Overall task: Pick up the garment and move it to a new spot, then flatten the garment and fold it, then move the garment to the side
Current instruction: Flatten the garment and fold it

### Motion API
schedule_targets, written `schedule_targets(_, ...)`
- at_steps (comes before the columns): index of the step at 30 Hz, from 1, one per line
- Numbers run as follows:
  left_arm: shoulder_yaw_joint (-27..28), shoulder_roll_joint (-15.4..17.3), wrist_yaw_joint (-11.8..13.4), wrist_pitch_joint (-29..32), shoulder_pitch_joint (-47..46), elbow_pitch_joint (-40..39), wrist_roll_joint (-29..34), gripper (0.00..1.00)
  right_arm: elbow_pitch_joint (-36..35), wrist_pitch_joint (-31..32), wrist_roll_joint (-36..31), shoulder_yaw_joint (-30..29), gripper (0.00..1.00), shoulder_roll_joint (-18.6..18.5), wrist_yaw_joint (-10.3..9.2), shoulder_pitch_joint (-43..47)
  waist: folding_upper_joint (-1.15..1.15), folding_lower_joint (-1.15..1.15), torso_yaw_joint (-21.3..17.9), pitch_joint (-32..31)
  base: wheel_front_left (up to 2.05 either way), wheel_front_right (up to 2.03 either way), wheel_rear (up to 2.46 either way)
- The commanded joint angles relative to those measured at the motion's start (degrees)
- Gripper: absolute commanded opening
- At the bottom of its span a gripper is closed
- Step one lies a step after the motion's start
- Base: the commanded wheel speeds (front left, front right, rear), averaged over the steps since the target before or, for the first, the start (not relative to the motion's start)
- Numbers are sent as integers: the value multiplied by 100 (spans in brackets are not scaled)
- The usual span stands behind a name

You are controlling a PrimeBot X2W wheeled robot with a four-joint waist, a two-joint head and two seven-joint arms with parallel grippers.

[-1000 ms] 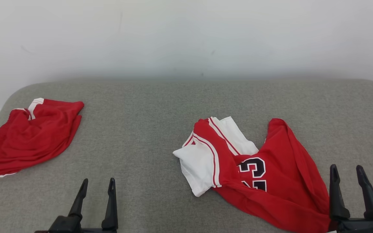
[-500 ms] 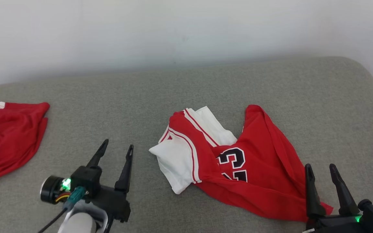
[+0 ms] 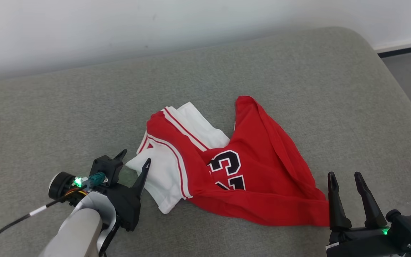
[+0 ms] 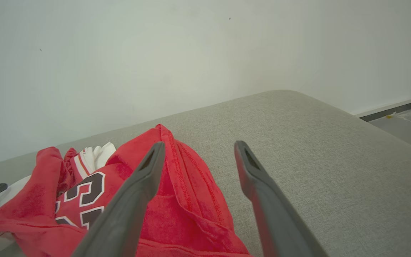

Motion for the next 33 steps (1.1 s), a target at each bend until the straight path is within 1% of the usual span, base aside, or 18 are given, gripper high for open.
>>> schedule_targets(1,-28,22,10,19,-60,30,-97,100,10,-1,20,-14,100,16,-15,-31,-1,-1,-158,135,0,0,0)
schedule_targets(9,-724,222,9,504,-169,619,-831,100,63,-1,3,-55,100,44,-15,-58,-1,-1,-213,116,0,0,0)
schedule_targets(10,-795,240,10,499,-187,672,-830,60,63,-1,-1,-57,100,50,-15,-64,-1,-1,-206,114,0,0,0)
schedule_targets(11,-882,212,10,440,-225,746,-881,0,63,-2,-4,-78,100,37,-15,-59,-1,-1,-172,100,0,0,0)
schedule_targets(16,-930,137,10,59,-412,879,-931,0,49,-1,-39,-154,100,2,-15,23,-1,-1,13,25,0,0,0)
schedule_targets(19,-883,45,45,-197,-485,910,-971,0,48,-1,-23,-209,100,-20,-15,68,-1,-1,207,-56,0,0,0)
schedule_targets(22,-812,36,126,-376,-517,858,-990,0,40,-1,-28,-226,100,-30,-15,116,-1,-1,451,-150,0,0,0)
schedule_targets(27,-601,103,379,-571,-218,539,-1122,0,70,-1,-38,-318,100,-45,-15,182,-1,-1,909,-316,0,0,0)
schedule_targets(30,-447,207,587,-638,131,212,-1193,0,85,-2,-50,-362,100,-27,-15,219,-1,-1,1157,-385,0,0,0)
schedule_targets(33,-297,286,848,-663,634,-196,-1293,0,92,-1,-31,-435,100,-19,-15,269,-1,-1,1365,-425,0,0,0)
